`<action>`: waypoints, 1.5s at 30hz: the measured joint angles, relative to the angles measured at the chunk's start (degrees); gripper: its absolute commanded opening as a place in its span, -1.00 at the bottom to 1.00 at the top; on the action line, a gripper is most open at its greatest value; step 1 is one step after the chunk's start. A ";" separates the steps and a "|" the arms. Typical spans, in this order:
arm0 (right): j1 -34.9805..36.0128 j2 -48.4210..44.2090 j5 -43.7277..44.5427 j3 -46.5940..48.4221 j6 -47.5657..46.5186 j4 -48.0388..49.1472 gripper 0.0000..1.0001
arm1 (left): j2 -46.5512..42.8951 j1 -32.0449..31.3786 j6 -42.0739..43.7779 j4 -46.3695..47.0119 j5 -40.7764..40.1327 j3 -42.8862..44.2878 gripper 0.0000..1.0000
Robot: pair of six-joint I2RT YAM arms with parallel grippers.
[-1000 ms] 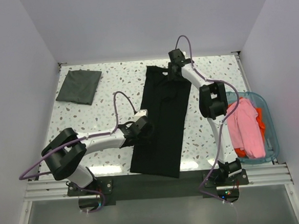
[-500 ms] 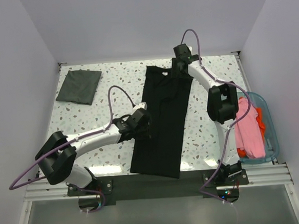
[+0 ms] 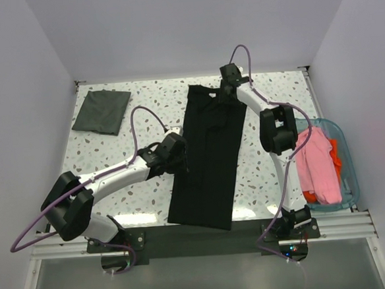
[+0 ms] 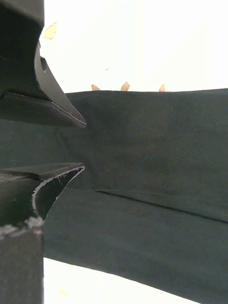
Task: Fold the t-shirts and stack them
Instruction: Fold the tshirt
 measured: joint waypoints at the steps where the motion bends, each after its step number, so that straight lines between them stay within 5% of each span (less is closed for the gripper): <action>1: 0.00 1.16 -0.17 0.00 0.02 0.35 0.06 | 0.00 0.00 0.20 0.00 0.04 0.00 -0.19; 16: -0.04 4.17 -0.02 2.51 0.07 5.01 -0.27 | -0.74 1.51 2.19 0.02 0.72 -0.46 -0.19; 24: -0.15 5.22 0.04 3.37 0.02 5.22 -1.00 | -0.72 1.55 2.29 0.02 1.03 -0.46 -0.19; 45: -0.15 -8.28 3.43 -2.84 0.55 6.14 -1.00 | -0.28 1.55 2.34 0.52 1.36 -0.94 -0.20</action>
